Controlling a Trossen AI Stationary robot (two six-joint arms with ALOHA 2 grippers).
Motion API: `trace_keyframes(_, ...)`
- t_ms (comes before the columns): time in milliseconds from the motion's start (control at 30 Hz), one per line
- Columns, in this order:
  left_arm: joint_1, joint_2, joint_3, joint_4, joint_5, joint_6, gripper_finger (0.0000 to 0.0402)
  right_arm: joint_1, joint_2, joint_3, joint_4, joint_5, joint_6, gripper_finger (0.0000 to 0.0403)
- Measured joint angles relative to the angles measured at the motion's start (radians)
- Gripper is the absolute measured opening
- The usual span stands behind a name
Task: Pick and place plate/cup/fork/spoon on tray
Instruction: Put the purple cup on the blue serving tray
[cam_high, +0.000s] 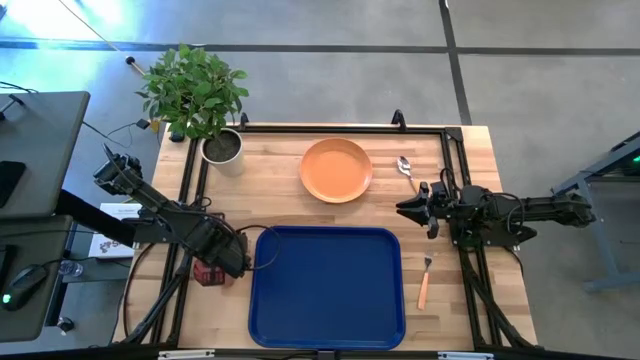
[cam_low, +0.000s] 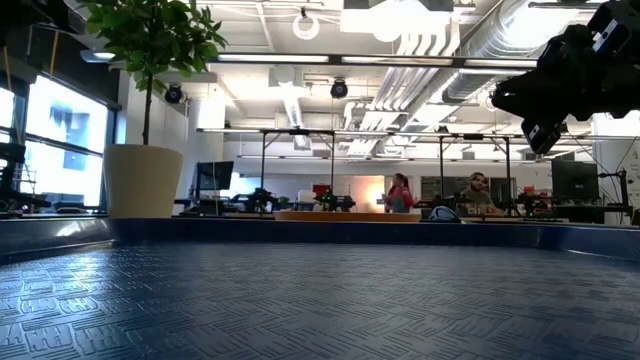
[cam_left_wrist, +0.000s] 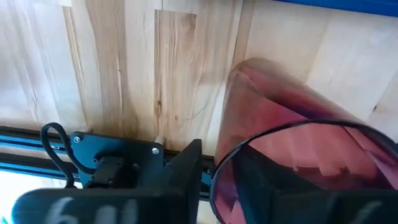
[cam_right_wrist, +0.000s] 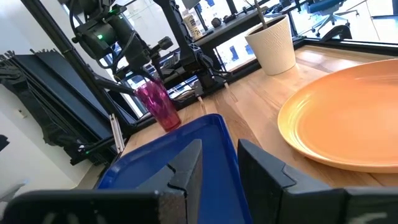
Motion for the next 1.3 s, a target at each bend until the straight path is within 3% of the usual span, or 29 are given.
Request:
trace_keyframes(267, 0.0, -0.003, 0.003, 0.03, 0.016, 0.016, 0.0007, 0.0, 0.0, 0.0, 0.0, 0.0, 0.0, 0.0094)
trace_keyframes(767, 0.004, -0.028, 0.014, 0.028, 0.049, -0.093, 0.0003, 0.0, 0.0, 0.0, 0.0, 0.0, 0.0, 0.0094)
trace_keyframes(1300, 0.1, -0.101, 0.1, 0.028, 0.05, -0.179, 0.0001, 0.0, 0.0, 0.0, 0.0, 0.0, 0.0, 0.0094)
